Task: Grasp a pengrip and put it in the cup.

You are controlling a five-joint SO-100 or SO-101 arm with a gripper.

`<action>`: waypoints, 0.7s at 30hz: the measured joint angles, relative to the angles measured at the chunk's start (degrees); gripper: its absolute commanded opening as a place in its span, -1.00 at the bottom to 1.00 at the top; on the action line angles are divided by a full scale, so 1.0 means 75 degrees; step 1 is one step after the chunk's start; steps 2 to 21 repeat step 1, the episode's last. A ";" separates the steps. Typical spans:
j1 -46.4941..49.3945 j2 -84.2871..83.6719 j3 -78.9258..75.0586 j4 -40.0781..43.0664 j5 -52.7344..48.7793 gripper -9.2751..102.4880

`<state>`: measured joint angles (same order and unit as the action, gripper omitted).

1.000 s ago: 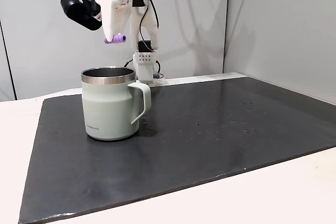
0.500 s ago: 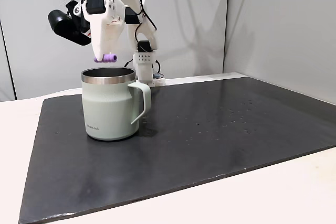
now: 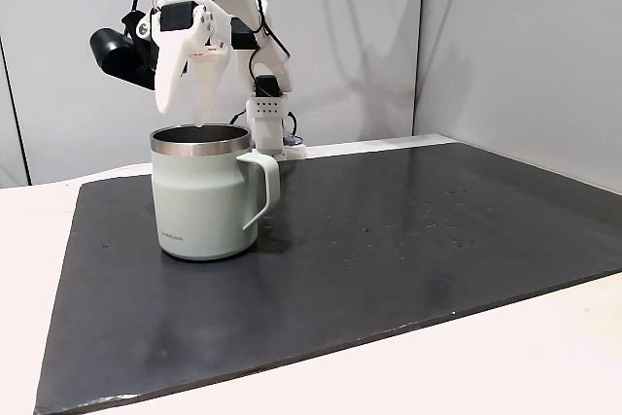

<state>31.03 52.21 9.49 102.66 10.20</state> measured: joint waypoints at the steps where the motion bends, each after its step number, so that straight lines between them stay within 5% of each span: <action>1: 0.0000 0.0000 0.0000 0.0000 0.0000 -0.40; 21: 0.0000 0.0000 0.0000 0.0000 0.0000 -0.40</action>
